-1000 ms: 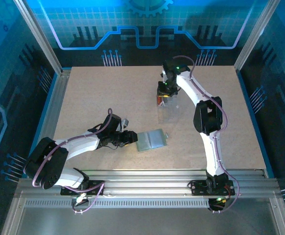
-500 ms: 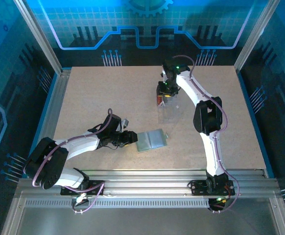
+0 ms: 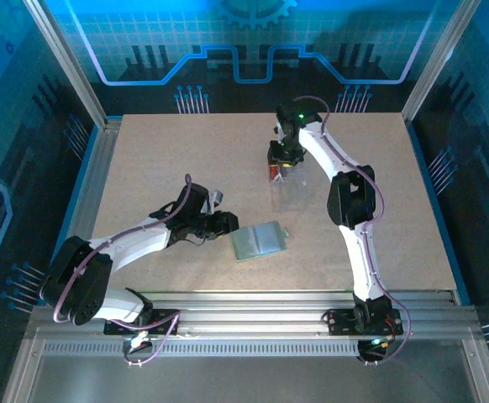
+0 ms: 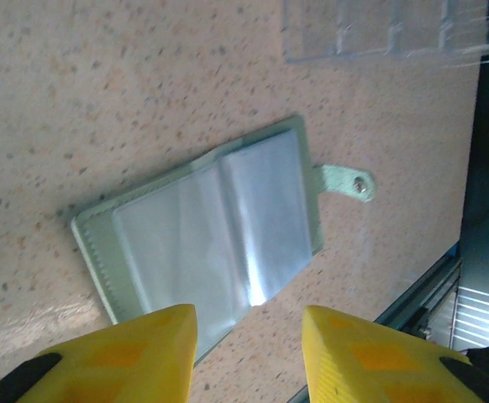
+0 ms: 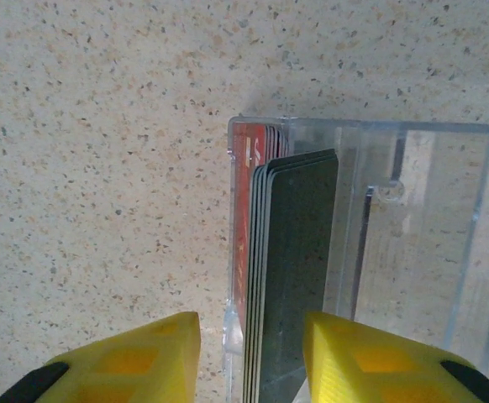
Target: Put the credit cards into the card holder
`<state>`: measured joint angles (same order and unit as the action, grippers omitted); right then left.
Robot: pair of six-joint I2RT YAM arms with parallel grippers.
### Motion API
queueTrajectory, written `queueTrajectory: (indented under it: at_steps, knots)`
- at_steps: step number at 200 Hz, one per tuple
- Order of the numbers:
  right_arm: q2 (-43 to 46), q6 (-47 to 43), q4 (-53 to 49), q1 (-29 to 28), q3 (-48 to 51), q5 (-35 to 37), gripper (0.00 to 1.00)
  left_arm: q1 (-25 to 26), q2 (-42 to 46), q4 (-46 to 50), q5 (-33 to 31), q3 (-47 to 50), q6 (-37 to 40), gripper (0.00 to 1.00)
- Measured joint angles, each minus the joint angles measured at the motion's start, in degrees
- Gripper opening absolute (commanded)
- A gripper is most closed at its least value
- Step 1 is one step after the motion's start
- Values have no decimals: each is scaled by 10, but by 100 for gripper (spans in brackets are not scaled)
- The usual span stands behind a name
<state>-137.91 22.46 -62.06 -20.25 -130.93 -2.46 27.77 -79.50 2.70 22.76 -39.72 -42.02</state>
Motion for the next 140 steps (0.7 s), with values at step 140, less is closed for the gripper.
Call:
queueTrajectory:
  at_steps: [140]
  knots:
    - [-16, -15, 13, -2, -4, -70, 35, -15, -127, -28, 11, -109, -16, 30]
